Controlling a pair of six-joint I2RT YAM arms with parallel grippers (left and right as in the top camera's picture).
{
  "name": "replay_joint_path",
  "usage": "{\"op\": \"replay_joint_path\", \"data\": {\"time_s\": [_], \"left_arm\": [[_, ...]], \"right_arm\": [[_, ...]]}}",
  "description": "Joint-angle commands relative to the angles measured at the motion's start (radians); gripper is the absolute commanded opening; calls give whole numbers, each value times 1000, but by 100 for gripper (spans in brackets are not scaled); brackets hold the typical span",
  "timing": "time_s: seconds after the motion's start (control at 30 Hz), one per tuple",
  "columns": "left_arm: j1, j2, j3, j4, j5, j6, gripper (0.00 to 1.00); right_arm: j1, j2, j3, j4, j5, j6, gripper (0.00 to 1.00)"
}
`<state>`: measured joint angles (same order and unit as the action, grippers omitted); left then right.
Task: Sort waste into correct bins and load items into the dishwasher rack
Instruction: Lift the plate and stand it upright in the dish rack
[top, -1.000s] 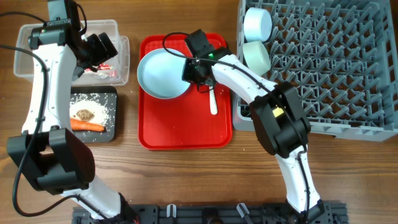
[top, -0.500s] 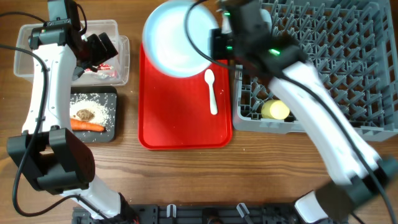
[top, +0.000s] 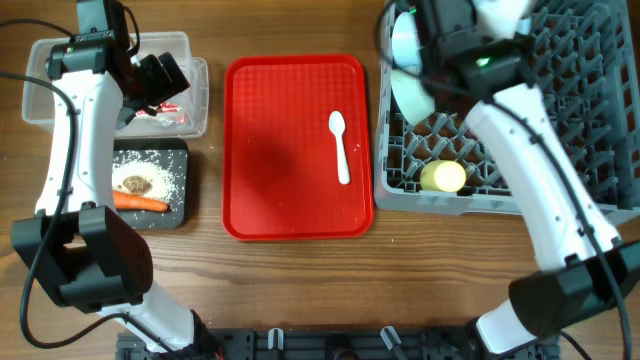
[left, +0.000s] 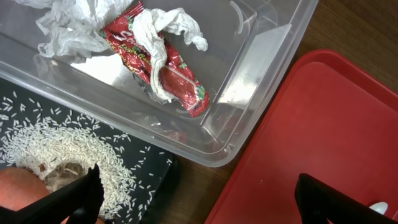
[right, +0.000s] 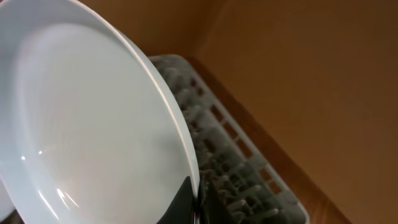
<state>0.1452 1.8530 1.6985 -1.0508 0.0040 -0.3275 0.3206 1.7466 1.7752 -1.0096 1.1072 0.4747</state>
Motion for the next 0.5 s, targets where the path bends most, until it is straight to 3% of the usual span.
{"op": "replay_joint_path", "data": {"time_s": [0.0, 0.27, 0.47], "left_arm": [[4, -24, 13, 0, -13, 8, 100], [4, -24, 13, 0, -13, 8, 100], [4, -24, 13, 0, -13, 8, 100]], "right_arm": [[-58, 43, -1, 20, -50, 23, 4], [-80, 183, -1, 158, -75, -91, 4], [-80, 283, -1, 174, 24, -110, 4]]}}
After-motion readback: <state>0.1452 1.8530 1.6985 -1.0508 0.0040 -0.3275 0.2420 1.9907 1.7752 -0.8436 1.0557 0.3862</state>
